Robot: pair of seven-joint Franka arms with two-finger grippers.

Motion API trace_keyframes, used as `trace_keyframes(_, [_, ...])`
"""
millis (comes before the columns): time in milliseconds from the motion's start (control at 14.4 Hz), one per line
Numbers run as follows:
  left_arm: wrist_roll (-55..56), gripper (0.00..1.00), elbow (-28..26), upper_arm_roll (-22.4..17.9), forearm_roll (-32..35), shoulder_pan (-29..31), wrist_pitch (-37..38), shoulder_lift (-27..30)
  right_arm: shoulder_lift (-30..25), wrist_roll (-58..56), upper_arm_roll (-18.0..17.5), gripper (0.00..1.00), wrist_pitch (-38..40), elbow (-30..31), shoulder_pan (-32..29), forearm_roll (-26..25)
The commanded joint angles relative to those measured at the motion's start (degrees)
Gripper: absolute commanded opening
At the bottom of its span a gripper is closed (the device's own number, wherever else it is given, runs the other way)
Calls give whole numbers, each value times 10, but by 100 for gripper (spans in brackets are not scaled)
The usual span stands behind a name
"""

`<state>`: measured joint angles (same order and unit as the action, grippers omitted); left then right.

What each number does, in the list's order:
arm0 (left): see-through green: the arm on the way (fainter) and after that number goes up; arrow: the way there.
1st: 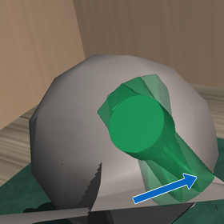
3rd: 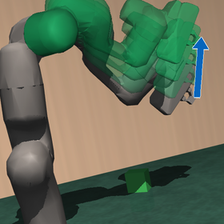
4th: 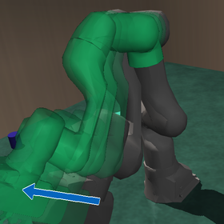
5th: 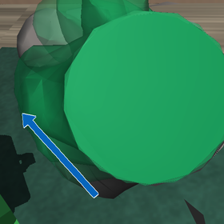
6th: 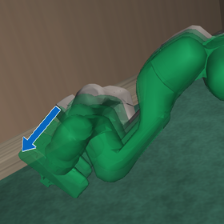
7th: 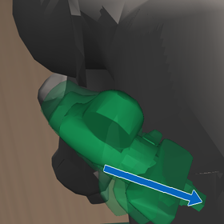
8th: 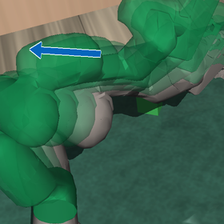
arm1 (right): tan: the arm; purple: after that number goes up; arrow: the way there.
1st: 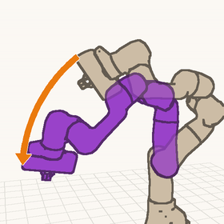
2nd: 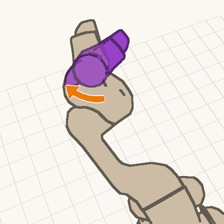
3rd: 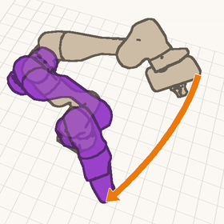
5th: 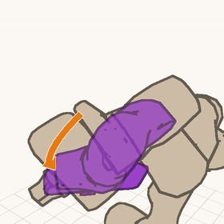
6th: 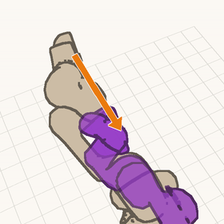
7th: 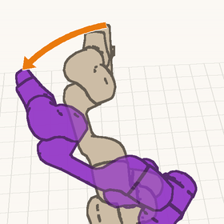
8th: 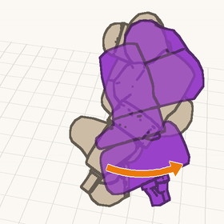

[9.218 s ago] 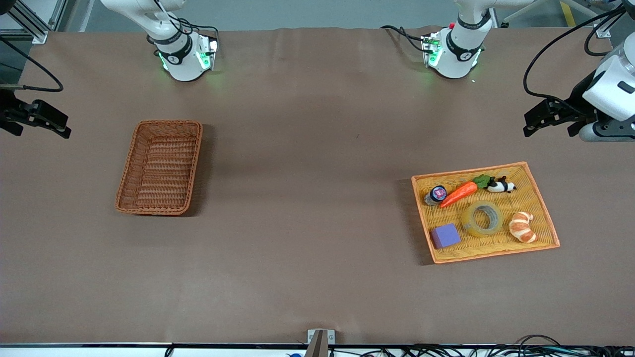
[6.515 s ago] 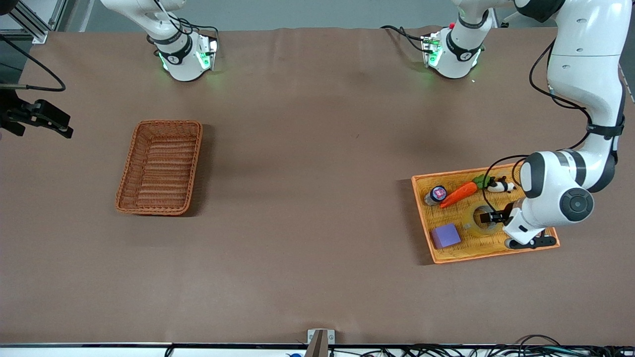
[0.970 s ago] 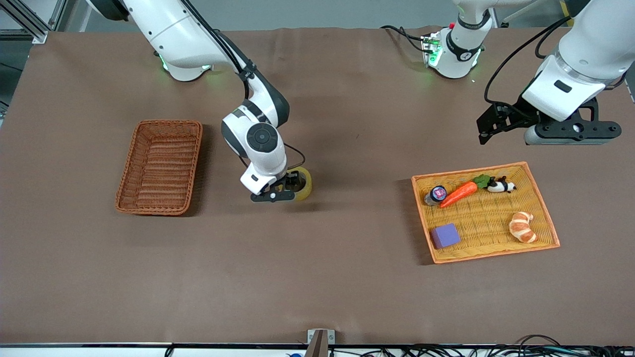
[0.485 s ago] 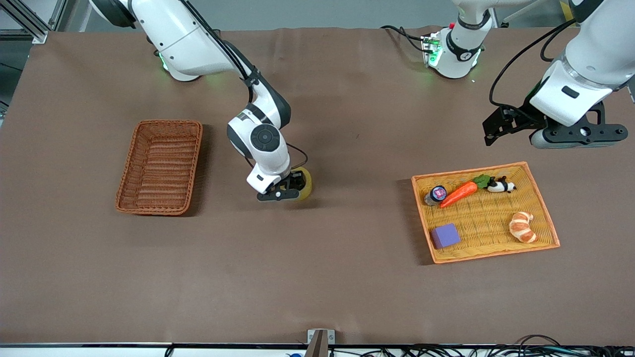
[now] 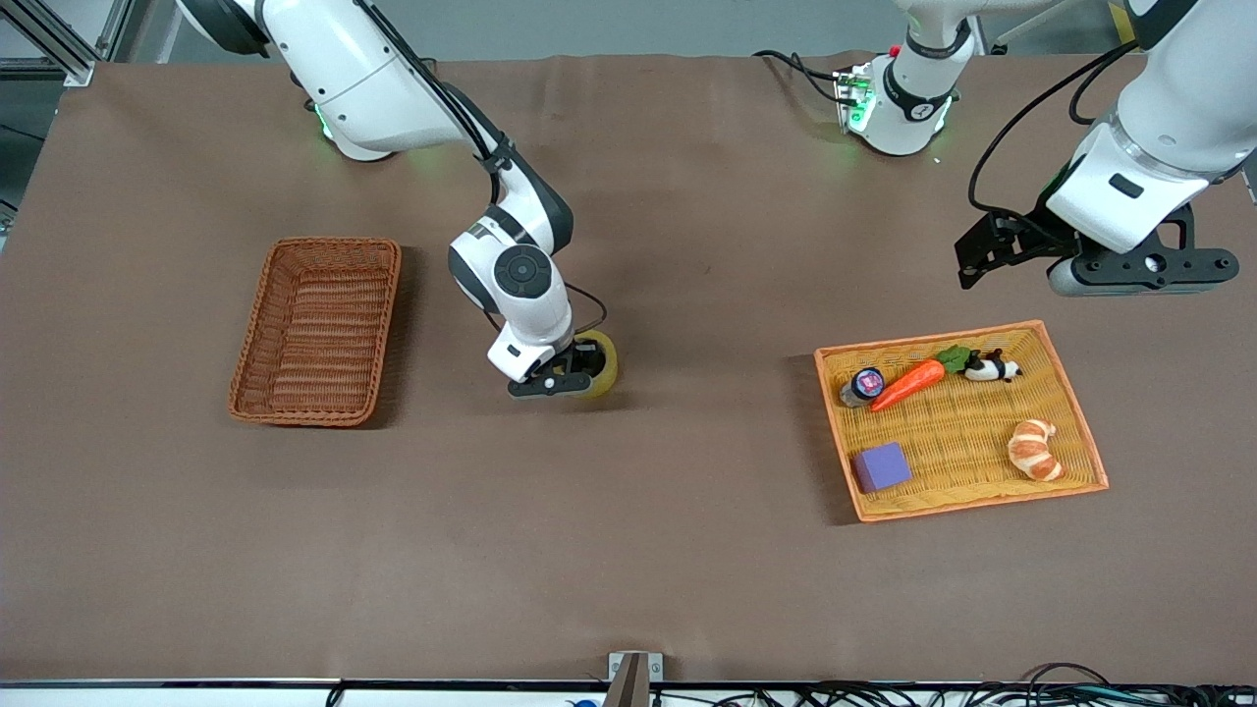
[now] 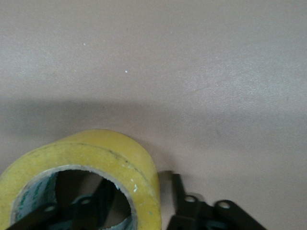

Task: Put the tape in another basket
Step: 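Grasp the tape with the right gripper and carry it over the basket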

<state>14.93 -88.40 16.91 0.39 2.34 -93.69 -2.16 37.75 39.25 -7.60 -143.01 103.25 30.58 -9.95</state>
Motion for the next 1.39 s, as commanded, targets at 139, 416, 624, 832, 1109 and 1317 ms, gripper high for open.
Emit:
trace_keyframes(139, [-43,98,-19,-57,-10,-33,18,36,-11,24,-1,0,18,-9,-10,-5])
trace_keyframes(416, [-51,98,-37,-91,-22,-59,15,51,-65,31,-3,0,103,-14,-38,2])
trace_keyframes(624, [-61,97,-42,-110,-22,-76,14,54,-135,-27,-35,0,191,-12,-123,2])
trace_keyframes(832, [-70,97,-53,-123,-29,-81,10,59,-186,-87,-46,0,209,16,-177,2])
trace_keyframes(1109, [-69,97,-50,-123,-30,-73,9,52,-289,-224,-16,0,201,126,-235,2])
trace_keyframes(1317, [-67,98,-50,-122,-28,-73,2,50,-333,-354,68,0,138,226,-235,2])
